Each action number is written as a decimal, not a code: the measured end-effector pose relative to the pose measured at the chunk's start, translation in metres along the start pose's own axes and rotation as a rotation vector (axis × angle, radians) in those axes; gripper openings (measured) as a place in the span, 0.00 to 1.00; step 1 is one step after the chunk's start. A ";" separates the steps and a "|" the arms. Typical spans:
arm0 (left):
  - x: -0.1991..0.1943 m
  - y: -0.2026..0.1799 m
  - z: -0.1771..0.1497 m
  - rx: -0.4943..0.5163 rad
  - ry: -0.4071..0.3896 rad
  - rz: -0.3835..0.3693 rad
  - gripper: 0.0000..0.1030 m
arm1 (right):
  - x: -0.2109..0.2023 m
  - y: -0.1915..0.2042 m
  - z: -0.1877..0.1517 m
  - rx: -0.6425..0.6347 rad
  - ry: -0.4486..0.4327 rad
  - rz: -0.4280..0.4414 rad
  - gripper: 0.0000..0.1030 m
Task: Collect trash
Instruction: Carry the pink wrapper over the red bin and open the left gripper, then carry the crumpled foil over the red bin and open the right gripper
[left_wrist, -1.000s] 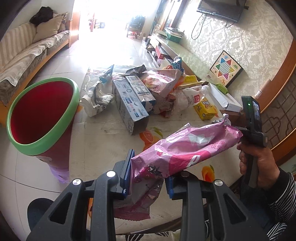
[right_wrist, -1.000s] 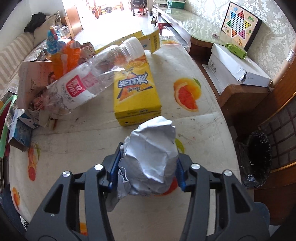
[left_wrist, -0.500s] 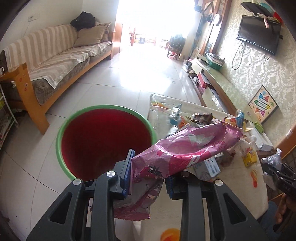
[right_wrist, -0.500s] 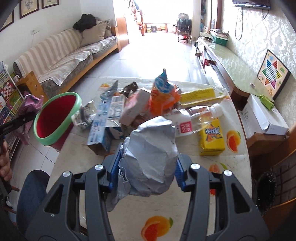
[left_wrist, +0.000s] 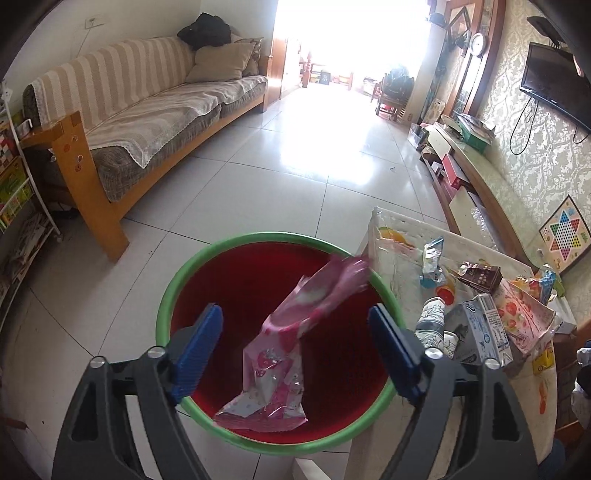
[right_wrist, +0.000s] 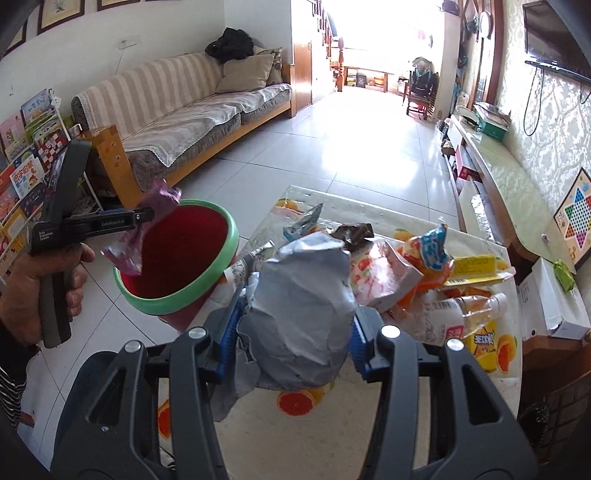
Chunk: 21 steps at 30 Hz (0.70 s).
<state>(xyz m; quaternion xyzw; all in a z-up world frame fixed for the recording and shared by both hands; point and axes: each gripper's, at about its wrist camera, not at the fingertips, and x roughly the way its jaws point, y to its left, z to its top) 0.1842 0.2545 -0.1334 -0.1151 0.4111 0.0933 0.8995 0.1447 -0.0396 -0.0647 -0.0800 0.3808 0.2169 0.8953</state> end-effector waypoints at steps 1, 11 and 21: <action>-0.001 0.003 -0.001 -0.004 -0.005 0.000 0.86 | 0.003 0.004 0.003 -0.009 -0.001 0.003 0.46; -0.037 0.044 -0.024 -0.093 -0.078 0.025 0.92 | 0.046 0.058 0.043 -0.072 -0.020 0.094 0.46; -0.067 0.088 -0.050 -0.170 -0.102 0.078 0.92 | 0.109 0.131 0.079 -0.161 0.019 0.171 0.47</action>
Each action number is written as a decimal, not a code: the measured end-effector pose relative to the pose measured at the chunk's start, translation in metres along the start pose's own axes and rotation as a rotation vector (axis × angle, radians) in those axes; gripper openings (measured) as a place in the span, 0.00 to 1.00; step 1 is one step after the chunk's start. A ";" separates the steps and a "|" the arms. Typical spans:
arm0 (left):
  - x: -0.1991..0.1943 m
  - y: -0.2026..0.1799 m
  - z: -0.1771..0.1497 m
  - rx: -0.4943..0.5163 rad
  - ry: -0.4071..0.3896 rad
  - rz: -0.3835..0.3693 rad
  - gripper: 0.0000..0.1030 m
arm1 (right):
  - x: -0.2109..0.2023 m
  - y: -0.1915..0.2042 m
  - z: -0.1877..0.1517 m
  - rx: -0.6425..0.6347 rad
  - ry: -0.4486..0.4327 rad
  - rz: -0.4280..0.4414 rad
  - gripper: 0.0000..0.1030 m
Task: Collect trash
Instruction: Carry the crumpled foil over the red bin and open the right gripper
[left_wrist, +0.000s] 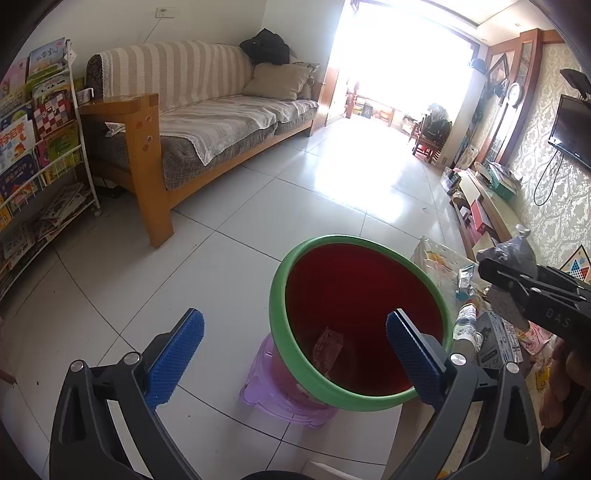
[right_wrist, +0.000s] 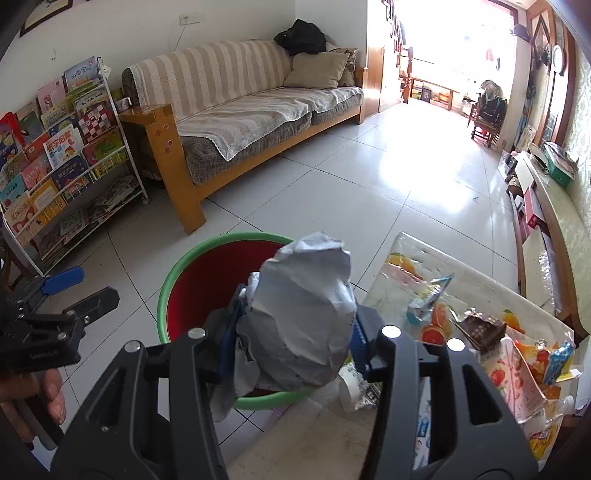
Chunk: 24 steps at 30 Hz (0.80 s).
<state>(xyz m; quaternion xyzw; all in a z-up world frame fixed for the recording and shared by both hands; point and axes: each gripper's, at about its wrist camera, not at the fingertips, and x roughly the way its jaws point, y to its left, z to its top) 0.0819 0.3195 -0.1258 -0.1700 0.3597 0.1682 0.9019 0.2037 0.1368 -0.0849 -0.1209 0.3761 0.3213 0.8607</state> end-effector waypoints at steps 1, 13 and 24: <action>-0.001 0.004 -0.002 -0.005 0.003 0.000 0.92 | 0.007 0.004 0.001 -0.003 0.008 0.002 0.47; -0.010 0.038 -0.011 -0.038 0.014 0.027 0.92 | 0.065 0.044 0.009 -0.046 0.101 0.023 0.49; -0.010 0.033 -0.011 -0.026 0.021 0.034 0.92 | 0.049 0.043 0.012 -0.037 0.079 0.000 0.95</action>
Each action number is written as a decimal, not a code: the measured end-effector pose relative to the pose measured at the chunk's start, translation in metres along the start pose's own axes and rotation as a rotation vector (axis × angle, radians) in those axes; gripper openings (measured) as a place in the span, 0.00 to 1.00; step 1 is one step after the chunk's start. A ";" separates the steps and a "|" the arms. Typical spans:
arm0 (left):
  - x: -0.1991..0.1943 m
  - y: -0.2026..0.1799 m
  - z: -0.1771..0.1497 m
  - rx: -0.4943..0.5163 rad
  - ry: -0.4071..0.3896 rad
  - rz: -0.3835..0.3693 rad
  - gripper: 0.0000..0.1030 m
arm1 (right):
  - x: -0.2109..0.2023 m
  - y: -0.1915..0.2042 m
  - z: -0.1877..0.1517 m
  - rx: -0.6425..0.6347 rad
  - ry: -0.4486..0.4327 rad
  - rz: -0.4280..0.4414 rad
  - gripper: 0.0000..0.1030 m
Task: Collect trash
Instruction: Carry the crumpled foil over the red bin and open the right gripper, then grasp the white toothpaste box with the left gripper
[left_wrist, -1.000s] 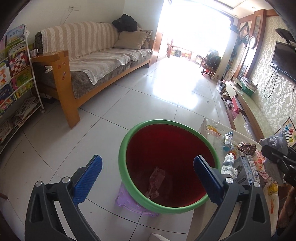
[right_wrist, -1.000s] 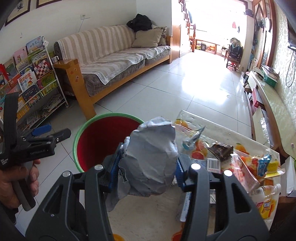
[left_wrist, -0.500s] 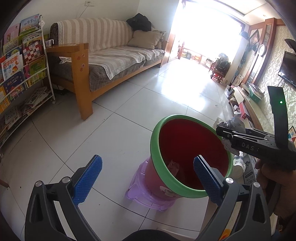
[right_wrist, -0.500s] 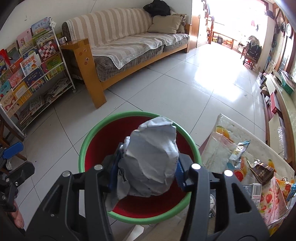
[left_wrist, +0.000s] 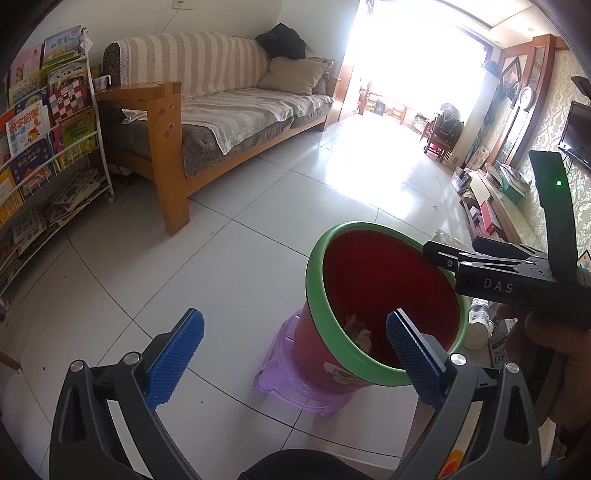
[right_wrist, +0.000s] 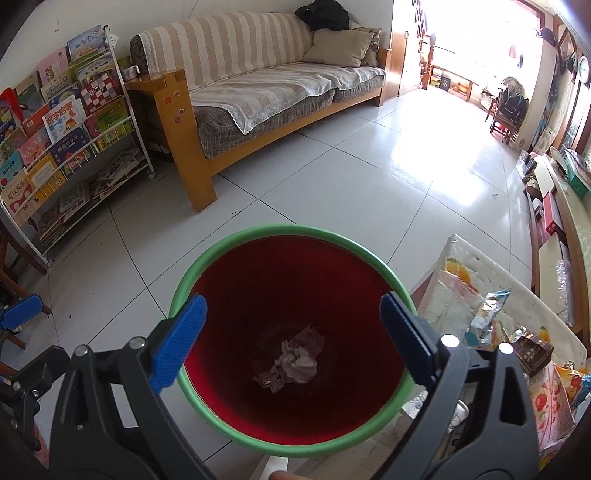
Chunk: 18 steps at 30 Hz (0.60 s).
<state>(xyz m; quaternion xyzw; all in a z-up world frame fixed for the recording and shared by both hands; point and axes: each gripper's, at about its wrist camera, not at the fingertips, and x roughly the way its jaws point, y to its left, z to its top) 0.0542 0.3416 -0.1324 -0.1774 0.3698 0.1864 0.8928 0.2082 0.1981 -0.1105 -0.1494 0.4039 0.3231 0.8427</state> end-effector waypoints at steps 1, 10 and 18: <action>-0.001 -0.002 0.000 0.002 -0.001 -0.002 0.92 | -0.004 -0.003 -0.001 0.006 0.000 -0.007 0.95; -0.007 -0.046 -0.005 0.063 0.004 -0.040 0.92 | -0.066 -0.038 -0.030 0.048 -0.053 -0.099 0.95; -0.007 -0.121 -0.030 0.170 0.034 -0.128 0.92 | -0.140 -0.101 -0.106 0.142 -0.097 -0.201 0.95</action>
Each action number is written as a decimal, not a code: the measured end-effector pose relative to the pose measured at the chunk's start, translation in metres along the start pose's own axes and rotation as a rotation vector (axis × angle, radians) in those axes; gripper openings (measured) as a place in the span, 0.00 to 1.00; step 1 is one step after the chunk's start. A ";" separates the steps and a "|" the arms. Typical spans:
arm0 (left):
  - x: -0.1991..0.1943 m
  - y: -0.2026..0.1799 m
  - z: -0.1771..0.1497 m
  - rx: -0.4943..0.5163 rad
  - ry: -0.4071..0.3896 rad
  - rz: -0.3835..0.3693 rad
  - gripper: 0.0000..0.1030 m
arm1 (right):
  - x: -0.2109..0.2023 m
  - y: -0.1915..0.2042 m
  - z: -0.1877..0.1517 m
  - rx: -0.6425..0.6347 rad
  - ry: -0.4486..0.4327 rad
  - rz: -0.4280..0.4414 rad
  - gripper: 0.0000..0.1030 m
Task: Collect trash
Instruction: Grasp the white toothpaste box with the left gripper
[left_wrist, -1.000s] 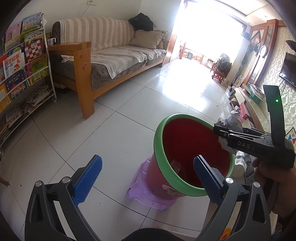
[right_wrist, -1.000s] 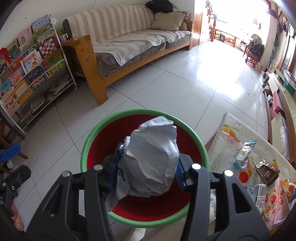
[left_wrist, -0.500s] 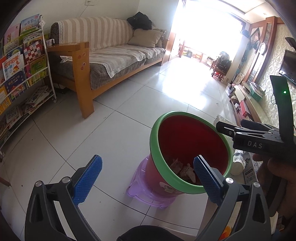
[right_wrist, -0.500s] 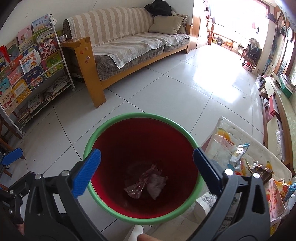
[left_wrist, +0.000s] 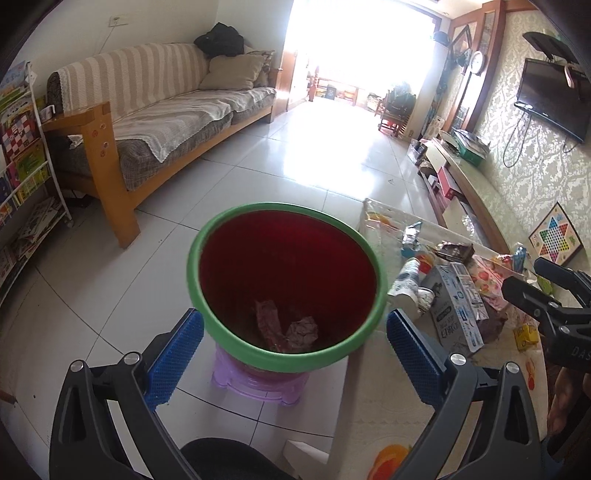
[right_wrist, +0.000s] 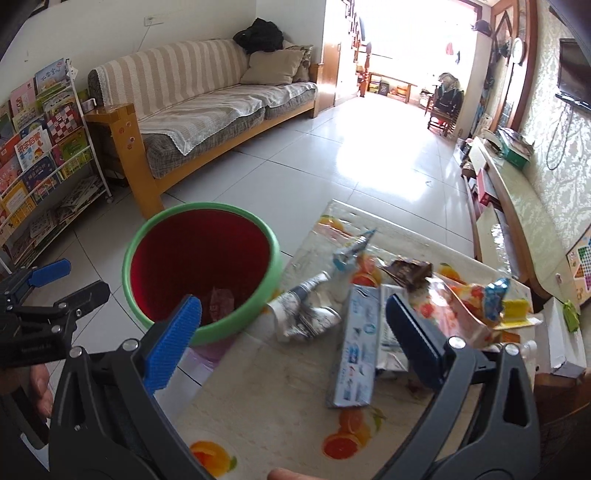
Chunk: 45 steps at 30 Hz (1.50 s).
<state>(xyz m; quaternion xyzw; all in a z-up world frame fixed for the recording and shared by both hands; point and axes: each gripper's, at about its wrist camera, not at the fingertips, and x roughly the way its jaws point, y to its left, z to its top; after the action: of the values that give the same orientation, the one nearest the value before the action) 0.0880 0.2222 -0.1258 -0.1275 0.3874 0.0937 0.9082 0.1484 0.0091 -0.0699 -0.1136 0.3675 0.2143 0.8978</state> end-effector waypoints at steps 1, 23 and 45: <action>0.001 -0.013 -0.002 0.021 -0.001 -0.013 0.92 | -0.007 -0.012 -0.008 0.014 -0.007 -0.017 0.95; 0.083 -0.217 -0.051 0.281 0.227 -0.066 0.92 | -0.085 -0.205 -0.153 0.307 0.055 -0.212 0.96; 0.123 -0.209 -0.047 0.190 0.328 -0.051 0.32 | -0.077 -0.230 -0.186 0.382 0.107 -0.205 0.96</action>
<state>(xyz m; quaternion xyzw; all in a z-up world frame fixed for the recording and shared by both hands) 0.1968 0.0184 -0.2135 -0.0643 0.5339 0.0116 0.8430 0.0934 -0.2848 -0.1350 0.0103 0.4349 0.0422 0.8994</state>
